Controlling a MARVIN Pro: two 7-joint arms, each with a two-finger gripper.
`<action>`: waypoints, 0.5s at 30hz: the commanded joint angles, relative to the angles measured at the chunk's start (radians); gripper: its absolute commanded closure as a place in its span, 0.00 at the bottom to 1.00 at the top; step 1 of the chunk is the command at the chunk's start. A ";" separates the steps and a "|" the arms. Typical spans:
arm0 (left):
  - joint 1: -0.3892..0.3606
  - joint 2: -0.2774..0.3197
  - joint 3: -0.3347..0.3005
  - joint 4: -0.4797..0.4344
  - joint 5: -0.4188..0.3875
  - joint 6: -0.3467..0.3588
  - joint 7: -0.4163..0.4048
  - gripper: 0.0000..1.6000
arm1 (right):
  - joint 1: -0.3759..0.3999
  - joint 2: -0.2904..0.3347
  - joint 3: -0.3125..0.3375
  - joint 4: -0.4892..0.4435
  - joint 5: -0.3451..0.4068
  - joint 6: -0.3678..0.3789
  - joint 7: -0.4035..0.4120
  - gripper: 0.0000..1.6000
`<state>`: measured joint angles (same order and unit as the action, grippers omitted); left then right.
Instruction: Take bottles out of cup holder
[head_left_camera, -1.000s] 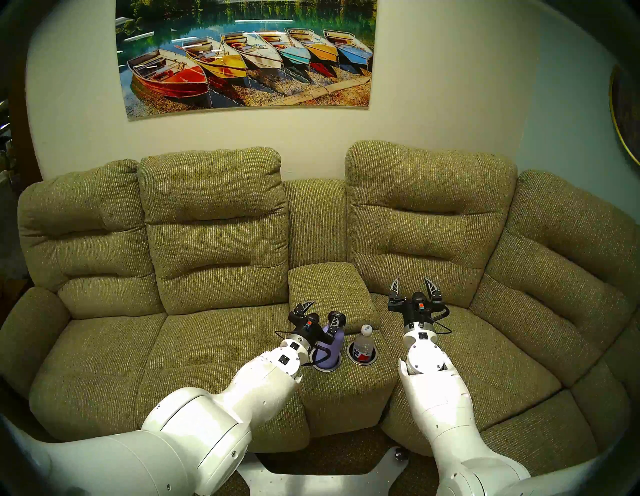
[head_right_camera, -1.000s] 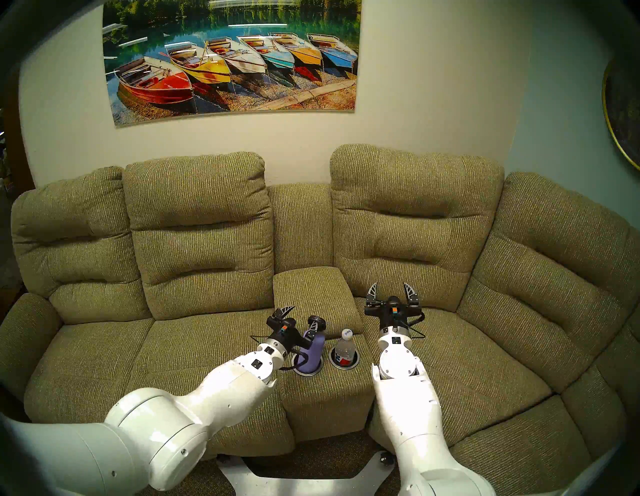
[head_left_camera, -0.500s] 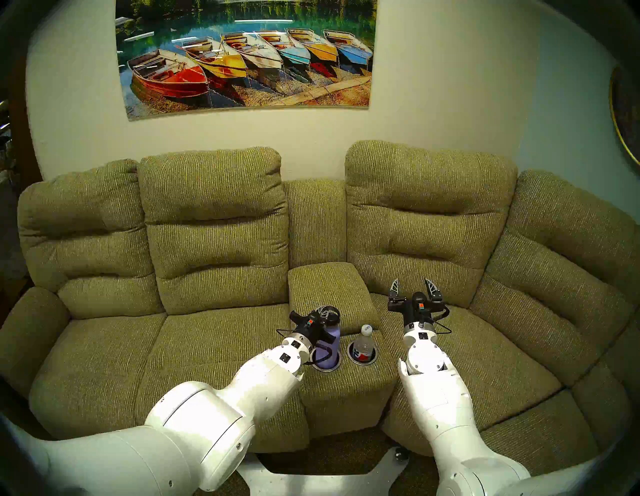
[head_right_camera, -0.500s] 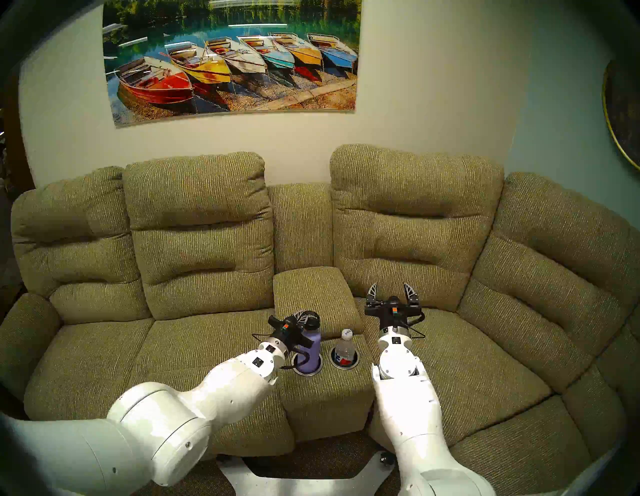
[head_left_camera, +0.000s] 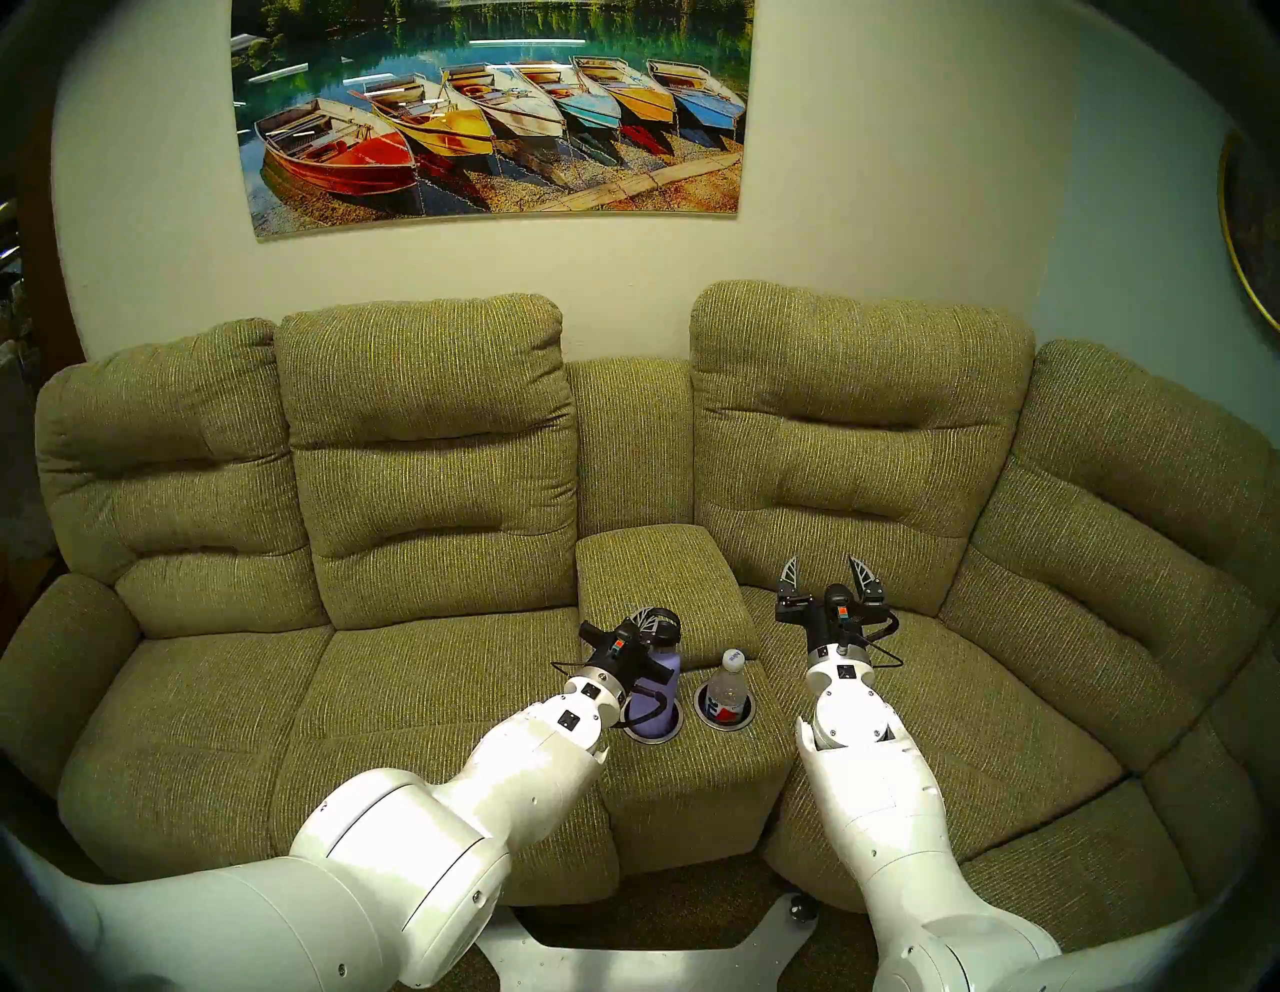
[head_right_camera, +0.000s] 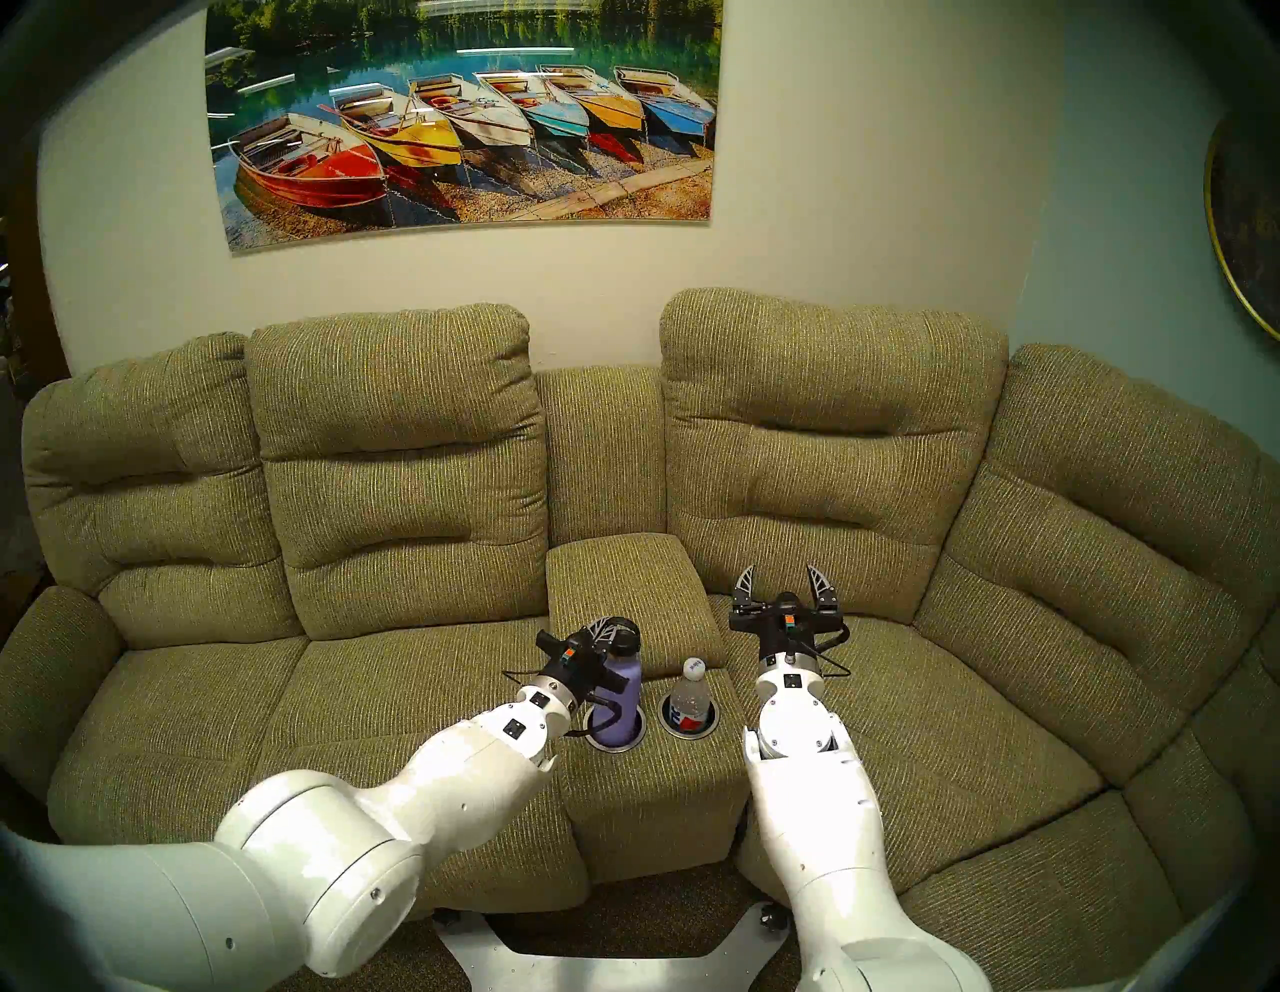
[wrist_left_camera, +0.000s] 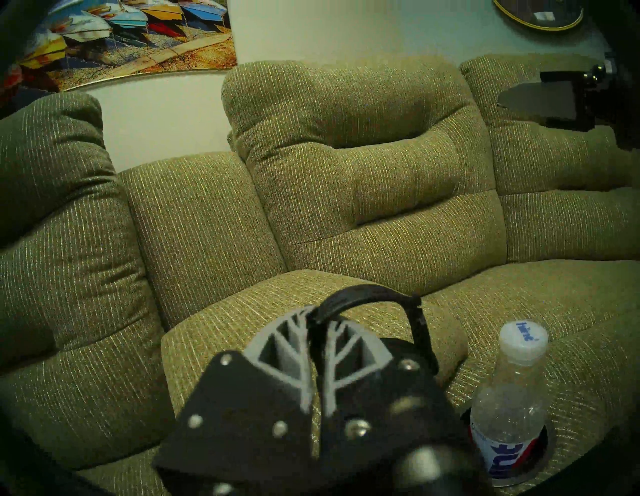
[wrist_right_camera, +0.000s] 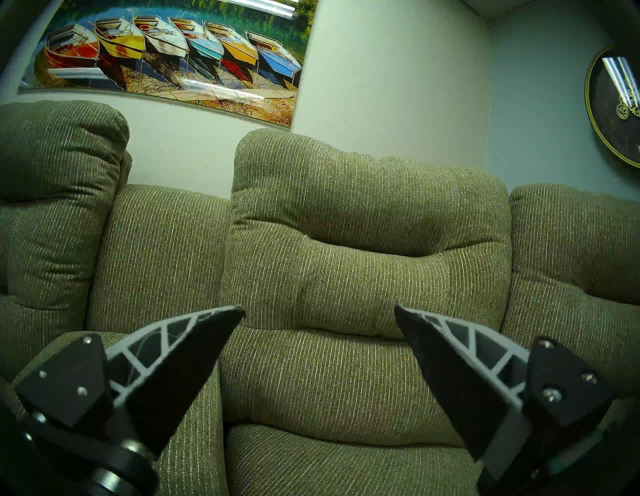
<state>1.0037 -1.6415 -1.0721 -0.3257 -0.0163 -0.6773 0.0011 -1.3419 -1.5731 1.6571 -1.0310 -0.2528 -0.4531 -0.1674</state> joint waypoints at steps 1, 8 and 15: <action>0.029 0.011 -0.008 -0.118 -0.008 -0.046 0.007 1.00 | 0.012 0.001 -0.001 -0.017 0.000 -0.004 0.001 0.00; 0.063 0.026 -0.019 -0.192 -0.021 -0.097 0.001 1.00 | 0.013 0.001 -0.001 -0.014 -0.001 -0.005 0.000 0.00; 0.096 0.055 -0.009 -0.279 -0.003 -0.149 0.007 1.00 | 0.014 0.001 -0.001 -0.012 -0.001 -0.005 0.000 0.00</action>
<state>1.0926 -1.6034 -1.0891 -0.4985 -0.0346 -0.7516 0.0078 -1.3416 -1.5731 1.6571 -1.0282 -0.2529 -0.4533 -0.1680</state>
